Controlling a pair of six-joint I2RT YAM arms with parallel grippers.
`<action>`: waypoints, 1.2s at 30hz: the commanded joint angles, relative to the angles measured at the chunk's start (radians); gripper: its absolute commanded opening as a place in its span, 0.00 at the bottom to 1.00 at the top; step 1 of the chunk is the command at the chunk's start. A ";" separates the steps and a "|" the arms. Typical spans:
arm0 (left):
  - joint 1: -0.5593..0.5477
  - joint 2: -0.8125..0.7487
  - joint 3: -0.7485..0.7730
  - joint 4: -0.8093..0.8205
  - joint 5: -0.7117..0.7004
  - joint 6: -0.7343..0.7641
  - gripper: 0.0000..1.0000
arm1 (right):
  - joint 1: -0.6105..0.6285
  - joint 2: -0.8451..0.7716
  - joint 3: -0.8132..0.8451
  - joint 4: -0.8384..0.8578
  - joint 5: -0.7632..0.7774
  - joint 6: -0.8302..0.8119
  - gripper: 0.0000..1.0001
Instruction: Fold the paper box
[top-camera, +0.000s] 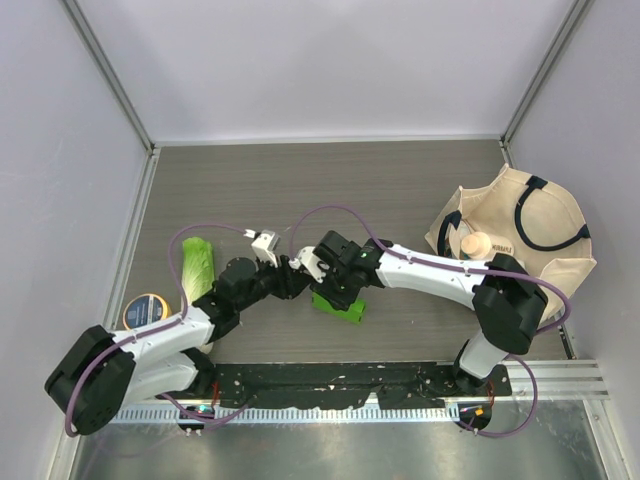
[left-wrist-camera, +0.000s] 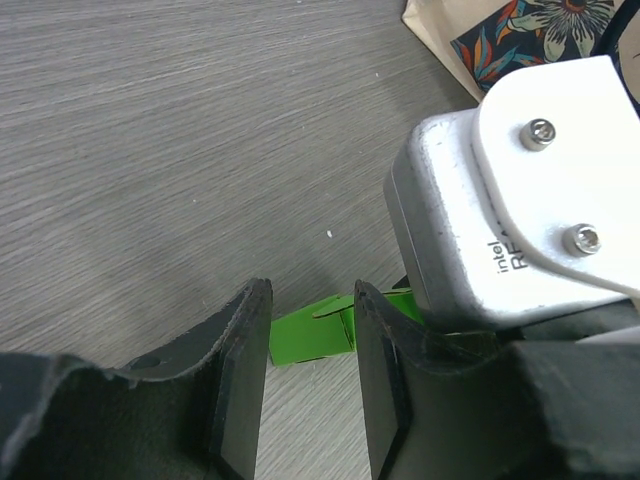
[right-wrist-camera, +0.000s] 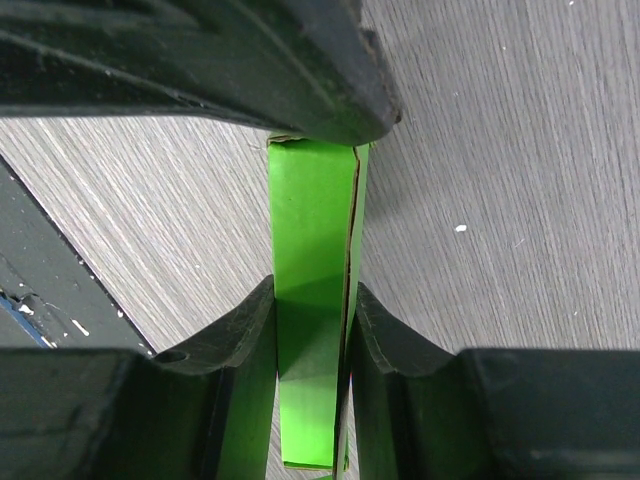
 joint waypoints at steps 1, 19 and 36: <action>-0.024 0.022 0.048 0.133 0.147 0.039 0.42 | 0.006 -0.012 0.001 0.055 -0.016 -0.007 0.32; -0.027 -0.135 -0.047 0.096 0.028 -0.127 0.30 | 0.013 -0.194 -0.166 0.303 0.104 0.099 0.61; -0.022 -0.126 0.044 -0.101 -0.044 -0.200 0.36 | 0.081 -0.219 -0.248 0.322 0.240 0.155 0.62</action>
